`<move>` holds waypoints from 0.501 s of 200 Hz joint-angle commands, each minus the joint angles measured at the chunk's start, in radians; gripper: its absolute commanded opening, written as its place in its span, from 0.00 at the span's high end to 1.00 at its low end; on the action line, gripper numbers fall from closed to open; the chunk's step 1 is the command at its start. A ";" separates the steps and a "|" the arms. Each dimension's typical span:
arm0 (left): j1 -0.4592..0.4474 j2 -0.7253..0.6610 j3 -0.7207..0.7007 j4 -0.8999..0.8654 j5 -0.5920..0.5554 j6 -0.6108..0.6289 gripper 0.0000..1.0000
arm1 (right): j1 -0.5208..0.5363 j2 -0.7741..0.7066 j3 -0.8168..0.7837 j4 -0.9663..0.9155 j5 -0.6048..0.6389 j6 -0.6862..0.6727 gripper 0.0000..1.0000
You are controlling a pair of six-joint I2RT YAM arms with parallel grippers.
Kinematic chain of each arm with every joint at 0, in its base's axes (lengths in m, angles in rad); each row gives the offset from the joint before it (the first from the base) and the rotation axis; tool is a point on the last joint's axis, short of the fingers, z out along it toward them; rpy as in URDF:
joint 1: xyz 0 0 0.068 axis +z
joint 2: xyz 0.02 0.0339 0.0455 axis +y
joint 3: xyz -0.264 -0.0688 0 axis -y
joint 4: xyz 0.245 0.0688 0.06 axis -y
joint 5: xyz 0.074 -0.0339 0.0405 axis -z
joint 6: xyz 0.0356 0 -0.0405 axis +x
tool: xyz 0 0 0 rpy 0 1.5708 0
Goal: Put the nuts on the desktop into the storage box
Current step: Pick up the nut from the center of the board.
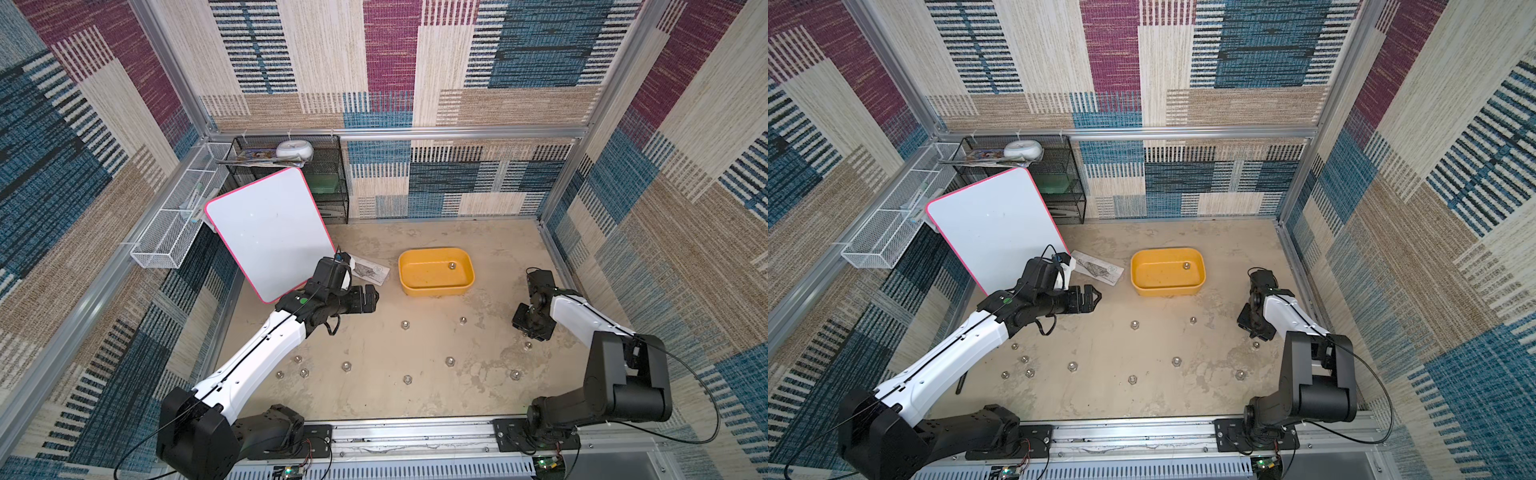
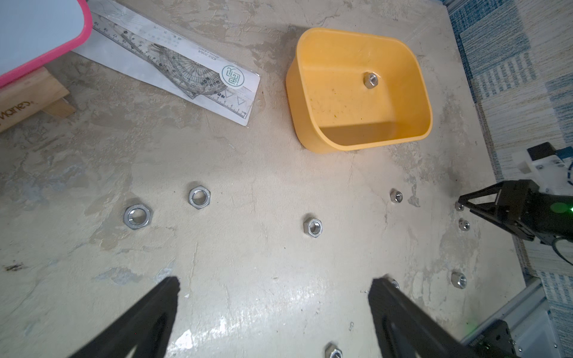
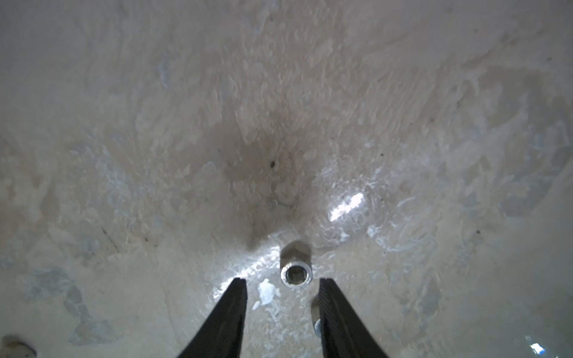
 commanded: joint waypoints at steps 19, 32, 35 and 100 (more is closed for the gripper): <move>0.000 0.013 0.019 0.012 -0.003 0.016 0.00 | -0.018 0.038 -0.005 0.035 0.003 -0.020 0.56; 0.000 0.020 0.023 0.012 -0.001 0.020 0.00 | -0.022 0.046 -0.006 0.041 0.001 -0.024 0.57; 0.001 0.021 0.024 0.012 0.000 0.021 0.00 | -0.024 0.047 -0.008 0.042 -0.001 -0.026 0.57; -0.001 -0.005 -0.002 -0.017 0.165 0.021 0.00 | -0.027 0.051 -0.013 0.047 -0.028 -0.029 0.63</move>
